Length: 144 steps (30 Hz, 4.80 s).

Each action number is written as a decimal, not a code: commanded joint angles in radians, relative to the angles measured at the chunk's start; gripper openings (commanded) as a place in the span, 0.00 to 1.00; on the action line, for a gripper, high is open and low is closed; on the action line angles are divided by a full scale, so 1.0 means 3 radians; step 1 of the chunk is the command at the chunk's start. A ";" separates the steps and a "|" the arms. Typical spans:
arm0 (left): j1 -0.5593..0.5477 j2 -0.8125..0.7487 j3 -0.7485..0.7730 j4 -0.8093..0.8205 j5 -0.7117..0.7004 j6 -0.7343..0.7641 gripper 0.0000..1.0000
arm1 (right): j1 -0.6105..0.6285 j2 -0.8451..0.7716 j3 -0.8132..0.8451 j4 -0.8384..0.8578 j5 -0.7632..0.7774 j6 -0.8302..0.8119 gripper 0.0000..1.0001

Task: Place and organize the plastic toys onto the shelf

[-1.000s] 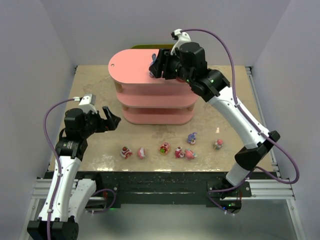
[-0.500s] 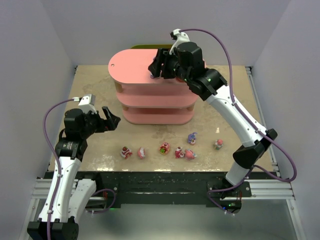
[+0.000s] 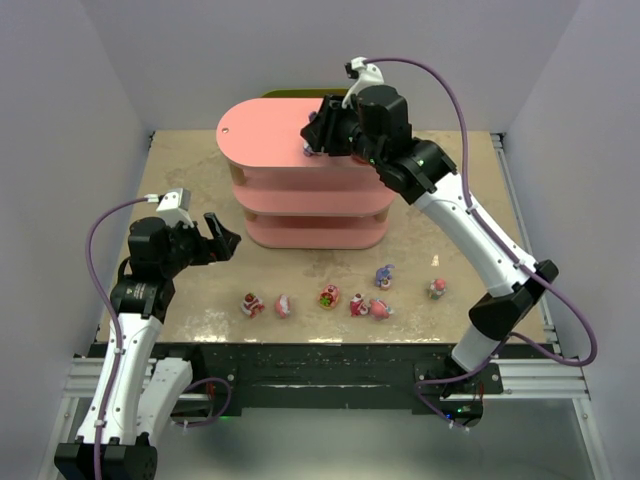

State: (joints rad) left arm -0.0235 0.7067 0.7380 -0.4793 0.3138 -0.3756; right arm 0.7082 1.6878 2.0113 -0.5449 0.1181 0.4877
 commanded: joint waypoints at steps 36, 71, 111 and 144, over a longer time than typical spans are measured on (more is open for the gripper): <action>-0.0019 -0.0014 -0.0016 0.0084 -0.0028 0.0030 1.00 | 0.0559 -0.0288 -0.0804 0.1060 0.1877 0.0512 0.32; -0.0019 0.0007 -0.0006 0.0084 -0.0044 0.0025 0.99 | 0.0569 -0.0247 -0.0630 0.1121 0.1723 0.0226 0.57; -0.0019 -0.0259 -0.0051 0.0324 0.0757 -0.0123 1.00 | 0.0651 -0.2092 -0.1937 0.0135 0.1820 0.0071 0.64; -0.1103 -0.0029 -0.0251 0.1087 -0.0018 -0.0563 1.00 | -0.0024 -0.1562 -0.4491 0.1095 0.0695 0.0164 0.80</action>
State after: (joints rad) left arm -0.3485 0.7200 0.6243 -0.1493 0.3527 -0.5861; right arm 0.7143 1.1805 0.6605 -0.3187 0.3153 0.5480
